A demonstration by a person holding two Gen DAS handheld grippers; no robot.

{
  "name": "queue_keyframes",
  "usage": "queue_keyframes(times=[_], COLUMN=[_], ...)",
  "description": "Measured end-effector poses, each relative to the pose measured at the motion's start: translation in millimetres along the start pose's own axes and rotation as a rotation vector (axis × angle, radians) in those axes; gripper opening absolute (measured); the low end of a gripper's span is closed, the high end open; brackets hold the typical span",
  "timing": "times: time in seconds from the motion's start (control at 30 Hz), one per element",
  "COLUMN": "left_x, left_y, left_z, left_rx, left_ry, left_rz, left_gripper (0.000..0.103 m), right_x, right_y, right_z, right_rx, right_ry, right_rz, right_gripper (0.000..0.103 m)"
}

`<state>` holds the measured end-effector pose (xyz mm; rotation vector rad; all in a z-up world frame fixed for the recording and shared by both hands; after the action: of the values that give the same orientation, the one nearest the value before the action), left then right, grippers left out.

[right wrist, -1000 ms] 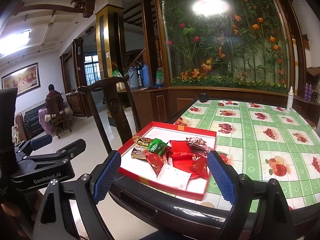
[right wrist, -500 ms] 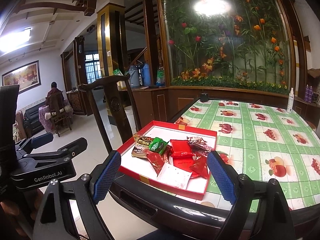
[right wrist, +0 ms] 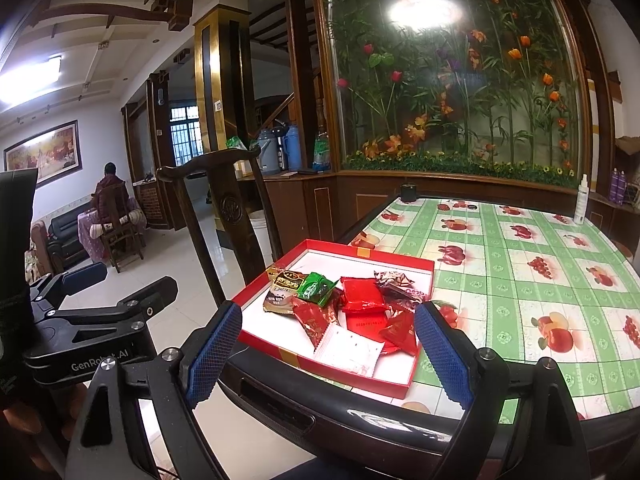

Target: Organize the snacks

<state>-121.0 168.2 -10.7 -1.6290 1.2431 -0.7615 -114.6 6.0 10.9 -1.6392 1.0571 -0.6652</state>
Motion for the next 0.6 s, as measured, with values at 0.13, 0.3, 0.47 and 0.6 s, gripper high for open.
queue_keyframes(times=[0.13, 0.3, 0.47, 0.6], left_x=[1.1, 2.9, -0.5, -3.2], left_y=[1.2, 2.8, 2.0, 1.8], left_z=[0.3, 0.5, 1.2, 2.5], left_rx=[-0.003, -0.006, -0.010, -0.013], left_ry=[0.002, 0.005, -0.003, -0.002], left_rz=[0.005, 0.014, 0.001, -0.008], left_gripper=[0.103, 0.103, 0.103, 0.103], right_x=[0.6, 1.7, 3.3, 4.9], right_y=[2.0, 2.5, 3.3, 3.6], right_z=[2.2, 2.7, 2.9, 3.9], right_rx=[-0.007, -0.007, -0.009, -0.011], right_ry=[0.000, 0.000, 0.003, 0.003], right_rz=[0.005, 0.006, 0.007, 0.016], right_gripper=[0.090, 0.090, 0.090, 0.090])
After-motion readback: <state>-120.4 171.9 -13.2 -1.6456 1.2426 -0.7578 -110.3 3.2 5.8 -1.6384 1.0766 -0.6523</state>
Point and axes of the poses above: each gripper's, at about its wrist camera, not at the fingertips, and z roughly the way its jaws point, x to its right, y to its underside, the point moved 8 cm from there along z, roughly the way its jaws point, and after that the axes turned 4 degrees about x, right-handed, at the moved point
